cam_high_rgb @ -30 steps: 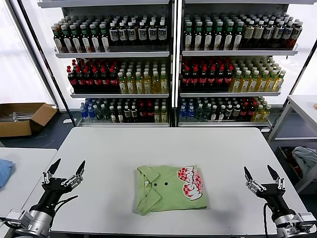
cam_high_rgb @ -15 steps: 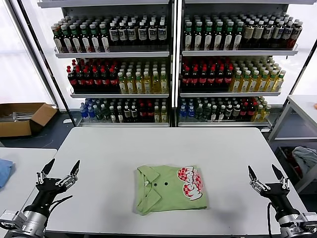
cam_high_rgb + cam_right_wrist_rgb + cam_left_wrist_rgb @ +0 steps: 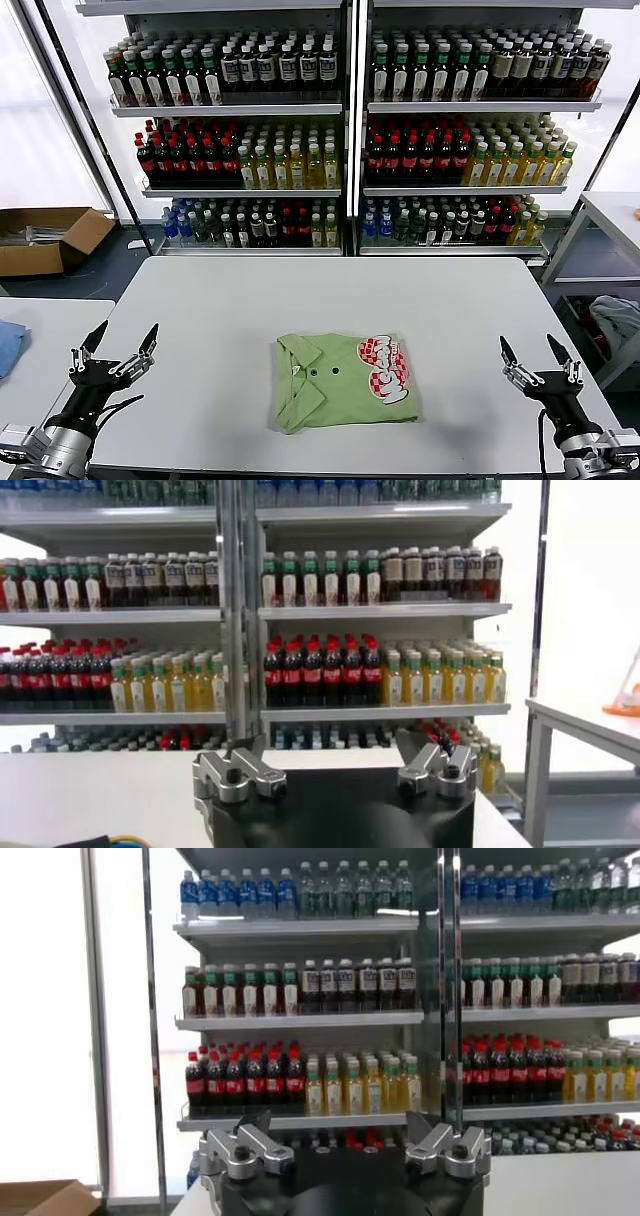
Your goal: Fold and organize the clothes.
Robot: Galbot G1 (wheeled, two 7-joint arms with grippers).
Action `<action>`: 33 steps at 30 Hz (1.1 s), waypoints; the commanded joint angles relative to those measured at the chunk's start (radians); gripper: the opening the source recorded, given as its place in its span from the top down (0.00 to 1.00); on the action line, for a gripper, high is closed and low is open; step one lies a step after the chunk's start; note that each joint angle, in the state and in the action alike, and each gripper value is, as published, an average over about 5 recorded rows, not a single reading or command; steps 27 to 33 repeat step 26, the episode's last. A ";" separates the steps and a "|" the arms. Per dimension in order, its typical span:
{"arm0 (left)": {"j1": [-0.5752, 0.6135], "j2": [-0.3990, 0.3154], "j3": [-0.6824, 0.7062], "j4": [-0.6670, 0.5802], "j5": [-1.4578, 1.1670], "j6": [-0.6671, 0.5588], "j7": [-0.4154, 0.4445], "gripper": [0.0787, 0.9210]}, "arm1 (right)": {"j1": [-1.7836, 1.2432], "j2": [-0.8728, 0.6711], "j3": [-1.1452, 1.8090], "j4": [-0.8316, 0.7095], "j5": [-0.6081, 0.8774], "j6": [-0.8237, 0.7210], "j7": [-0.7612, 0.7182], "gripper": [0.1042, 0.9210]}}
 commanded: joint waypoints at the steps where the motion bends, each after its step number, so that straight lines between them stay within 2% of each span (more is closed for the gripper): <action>1: 0.000 -0.001 -0.003 0.001 -0.001 0.000 0.003 0.12 | -0.001 -0.001 -0.001 0.006 0.007 0.003 0.013 0.12; 33: 0.002 -0.010 -0.013 0.007 0.000 -0.010 0.008 0.12 | 0.006 0.010 0.029 -0.017 0.002 0.002 -0.004 0.12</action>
